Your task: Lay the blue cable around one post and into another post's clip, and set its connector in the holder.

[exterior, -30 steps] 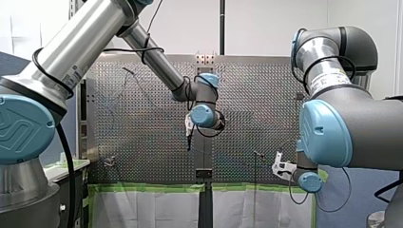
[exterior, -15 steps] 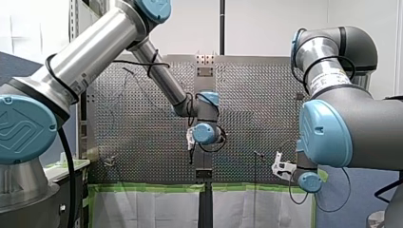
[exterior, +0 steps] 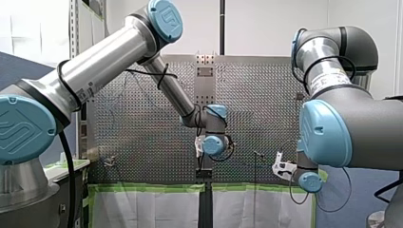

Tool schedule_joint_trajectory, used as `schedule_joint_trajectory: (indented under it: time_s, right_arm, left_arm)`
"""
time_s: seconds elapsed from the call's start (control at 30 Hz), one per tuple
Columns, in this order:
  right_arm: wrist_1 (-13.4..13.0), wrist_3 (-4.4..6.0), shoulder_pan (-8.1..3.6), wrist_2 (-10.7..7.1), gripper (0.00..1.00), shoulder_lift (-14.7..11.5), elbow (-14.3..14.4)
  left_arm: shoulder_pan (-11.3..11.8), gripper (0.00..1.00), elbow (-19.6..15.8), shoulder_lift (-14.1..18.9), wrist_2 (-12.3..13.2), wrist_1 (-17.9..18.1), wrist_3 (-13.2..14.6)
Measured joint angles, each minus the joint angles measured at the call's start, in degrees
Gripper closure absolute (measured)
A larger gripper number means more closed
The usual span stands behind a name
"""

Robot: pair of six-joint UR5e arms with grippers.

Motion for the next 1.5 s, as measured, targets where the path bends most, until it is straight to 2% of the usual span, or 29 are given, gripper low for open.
schedule_joint_trajectory:
  time_s: [0.2, 0.47, 0.83, 1.13, 1.23, 1.5]
  right_arm:
    - [-0.1, 0.01, -0.26, 0.09, 1.00, 0.0, 0.0]
    - [-0.3, 0.01, -0.45, 0.22, 1.00, 0.0, 0.0]
    - [-0.3, 0.00, -0.47, 0.15, 1.00, 0.0, 0.0]
    - [-0.3, 0.00, -0.47, 0.15, 1.00, 0.0, 0.0]
    - [-0.3, -0.04, -0.44, 0.14, 1.00, 0.0, 0.0]
    - [-0.2, -0.03, -0.31, 0.15, 1.00, 0.0, 0.0]
  left_arm:
    - [-0.4, 0.00, -0.3, -3.0, 0.3, -2.5, 0.0]
    - [-1.2, 0.00, -3.2, -7.0, 0.6, -1.8, 0.1]
    - [-1.7, 0.00, -2.9, -12.0, 0.5, -1.2, 0.1]
    - [-3.0, 0.00, -3.4, -16.5, -1.8, -1.4, 0.2]
    - [-3.1, 0.00, -3.4, -16.6, -2.8, -1.7, 0.2]
    - [-3.1, 0.00, -3.5, -13.1, -5.2, -3.0, 0.2]
